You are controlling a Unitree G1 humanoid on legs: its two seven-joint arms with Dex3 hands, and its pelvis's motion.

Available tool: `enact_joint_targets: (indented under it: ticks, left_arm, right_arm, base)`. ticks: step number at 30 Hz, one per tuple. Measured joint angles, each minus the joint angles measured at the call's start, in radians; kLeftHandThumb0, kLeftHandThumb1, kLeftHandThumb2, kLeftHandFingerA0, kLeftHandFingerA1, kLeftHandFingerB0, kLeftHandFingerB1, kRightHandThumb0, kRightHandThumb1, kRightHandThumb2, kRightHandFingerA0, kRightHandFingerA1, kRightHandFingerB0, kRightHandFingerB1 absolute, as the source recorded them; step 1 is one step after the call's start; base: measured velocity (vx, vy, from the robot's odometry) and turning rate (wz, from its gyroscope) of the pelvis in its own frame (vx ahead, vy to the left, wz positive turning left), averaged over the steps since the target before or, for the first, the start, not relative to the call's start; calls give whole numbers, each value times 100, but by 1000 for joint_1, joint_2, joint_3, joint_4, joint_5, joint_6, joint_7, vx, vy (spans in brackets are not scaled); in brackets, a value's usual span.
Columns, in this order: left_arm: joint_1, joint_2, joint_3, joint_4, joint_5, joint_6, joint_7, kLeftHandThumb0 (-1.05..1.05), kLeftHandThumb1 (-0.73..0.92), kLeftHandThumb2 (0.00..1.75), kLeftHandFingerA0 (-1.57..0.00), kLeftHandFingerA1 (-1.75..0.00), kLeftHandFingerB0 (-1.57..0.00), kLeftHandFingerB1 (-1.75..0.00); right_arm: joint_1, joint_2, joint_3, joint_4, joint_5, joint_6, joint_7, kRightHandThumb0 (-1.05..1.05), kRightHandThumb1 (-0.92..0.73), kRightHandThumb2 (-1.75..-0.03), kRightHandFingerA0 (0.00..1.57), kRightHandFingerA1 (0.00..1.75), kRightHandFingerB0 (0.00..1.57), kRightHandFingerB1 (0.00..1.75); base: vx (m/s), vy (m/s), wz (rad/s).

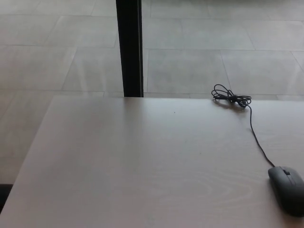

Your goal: The robot uses its right fingers to click on the left button of the black mouse placed on the table.

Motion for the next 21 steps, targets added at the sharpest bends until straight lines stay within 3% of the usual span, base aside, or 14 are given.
enact_joint_targets:
  ticks: [1, 3, 9, 10, 13, 14, 16, 20, 21]
  left_arm:
    - [-6, 6, 30, 10, -14, -3, -1, -76, 83, 65, -82, -54, -66, -50]
    - [-17, 15, 79, 28, -41, -10, -1, -76, 83, 65, -82, -54, -66, -50]
    - [-33, 30, 158, 68, -107, -30, -10, -77, 82, 65, -79, -53, -67, -49]
    - [-34, 31, 162, 72, -114, -33, -12, -77, 83, 65, -78, -51, -65, -49]
    - [-35, 33, 163, 82, -128, -37, -15, -77, 83, 65, -78, -53, -67, -50]
    - [-36, 33, 163, 85, -132, -41, -17, -77, 83, 65, -79, -53, -69, -50]
    - [-37, 33, 162, 87, -137, -47, -17, -76, 83, 65, -79, -53, -68, -50]
    - [-42, 33, 159, 93, -150, -56, -16, -76, 85, 66, -77, -52, -65, -49]
    - [-43, 34, 158, 94, -152, -57, -17, -77, 84, 65, -78, -52, -65, -49]
  right_arm:
    - [-6, -2, -28, -7, 9, 0, -12, -62, -71, -108, 56, 63, 27, 47]
    - [-13, -3, -78, -19, 27, 1, -32, -60, -71, -109, 58, 64, 28, 47]
    - [-34, -33, -208, -70, 79, 19, -100, -54, -66, -108, 68, 68, 29, 50]
    - [-40, -40, -222, -74, 85, 24, -110, -67, -86, -66, 68, 47, 48, 38]
    - [-54, -57, -249, -92, 100, 43, -134, -66, -87, -66, 65, 47, 48, 39]
    - [-60, -64, -255, -97, 104, 49, -142, -58, -66, -108, 71, 70, 29, 49]
    - [-75, -73, -266, -102, 112, 61, -153, -56, -65, -107, 75, 70, 30, 50]
    - [-122, -105, -275, -105, 124, 94, -176, -60, -68, -108, 66, 66, 29, 48]
    - [-133, -114, -275, -106, 126, 101, -180, -71, -81, -69, 65, 47, 44, 38]
  base:
    - [0, 0, 0]
    - [0, 0, 0]
    - [0, 0, 0]
    - [0, 0, 0]
    - [0, 0, 0]
    - [0, 0, 0]
    - [0, 0, 0]
    - [0, 0, 0]
    - [0, 0, 0]
